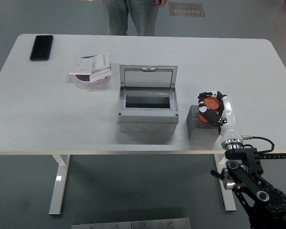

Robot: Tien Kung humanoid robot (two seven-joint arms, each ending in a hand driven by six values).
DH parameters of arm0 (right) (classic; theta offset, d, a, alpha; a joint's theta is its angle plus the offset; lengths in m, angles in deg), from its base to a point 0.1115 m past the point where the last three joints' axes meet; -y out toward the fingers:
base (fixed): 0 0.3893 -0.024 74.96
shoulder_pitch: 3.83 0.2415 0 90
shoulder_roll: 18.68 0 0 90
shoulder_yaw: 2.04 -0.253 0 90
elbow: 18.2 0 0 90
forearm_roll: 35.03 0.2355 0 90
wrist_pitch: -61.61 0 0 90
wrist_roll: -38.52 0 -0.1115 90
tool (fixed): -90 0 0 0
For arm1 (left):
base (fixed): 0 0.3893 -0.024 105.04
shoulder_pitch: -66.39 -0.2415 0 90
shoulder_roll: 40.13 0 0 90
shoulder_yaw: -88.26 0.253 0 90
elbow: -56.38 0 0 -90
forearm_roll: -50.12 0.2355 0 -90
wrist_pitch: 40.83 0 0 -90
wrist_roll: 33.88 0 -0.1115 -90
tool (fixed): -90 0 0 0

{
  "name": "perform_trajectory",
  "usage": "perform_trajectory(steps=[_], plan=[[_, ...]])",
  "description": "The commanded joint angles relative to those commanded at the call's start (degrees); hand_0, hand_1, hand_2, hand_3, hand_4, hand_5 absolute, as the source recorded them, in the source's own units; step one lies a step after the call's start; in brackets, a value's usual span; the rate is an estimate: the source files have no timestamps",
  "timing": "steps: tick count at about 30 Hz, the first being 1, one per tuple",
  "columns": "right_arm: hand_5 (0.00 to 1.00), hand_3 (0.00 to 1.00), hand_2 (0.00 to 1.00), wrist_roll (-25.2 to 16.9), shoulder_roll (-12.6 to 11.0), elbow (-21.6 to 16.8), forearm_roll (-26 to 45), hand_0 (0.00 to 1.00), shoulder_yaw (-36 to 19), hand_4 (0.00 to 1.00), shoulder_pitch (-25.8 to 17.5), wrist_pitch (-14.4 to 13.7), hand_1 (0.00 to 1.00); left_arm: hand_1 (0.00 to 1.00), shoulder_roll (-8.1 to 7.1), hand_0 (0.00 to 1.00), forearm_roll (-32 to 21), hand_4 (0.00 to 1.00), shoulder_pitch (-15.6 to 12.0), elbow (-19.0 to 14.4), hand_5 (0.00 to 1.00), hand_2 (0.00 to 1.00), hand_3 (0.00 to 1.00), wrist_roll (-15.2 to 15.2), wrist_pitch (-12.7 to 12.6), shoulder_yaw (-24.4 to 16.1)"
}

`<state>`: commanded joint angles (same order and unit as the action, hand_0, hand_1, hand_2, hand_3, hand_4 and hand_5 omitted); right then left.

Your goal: Fetch the battery,place it into the box,close the lid of the box

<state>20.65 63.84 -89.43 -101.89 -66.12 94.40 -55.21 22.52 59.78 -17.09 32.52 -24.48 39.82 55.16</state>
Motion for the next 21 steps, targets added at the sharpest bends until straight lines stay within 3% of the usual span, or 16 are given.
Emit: perform_trajectory(steps=[11,21], plan=[[0.002,0.412,0.423,1.1,-0.7,-1.3,-1.1,0.497,0.0,0.429,0.7,-0.3,0.457,0.755,-0.04,0.601,0.3,0.632,0.0,0.0,0.124,0.623,0.574,0.1,0.0,-0.1],[0.002,0.395,0.416,3.6,-4.2,-3.3,-2.6,0.477,0.1,0.427,3.3,-0.4,0.442,0.755,-0.17,0.602,0.7,0.632,0.0,0.0,0.126,0.624,0.573,0.1,-0.1,-0.4]])
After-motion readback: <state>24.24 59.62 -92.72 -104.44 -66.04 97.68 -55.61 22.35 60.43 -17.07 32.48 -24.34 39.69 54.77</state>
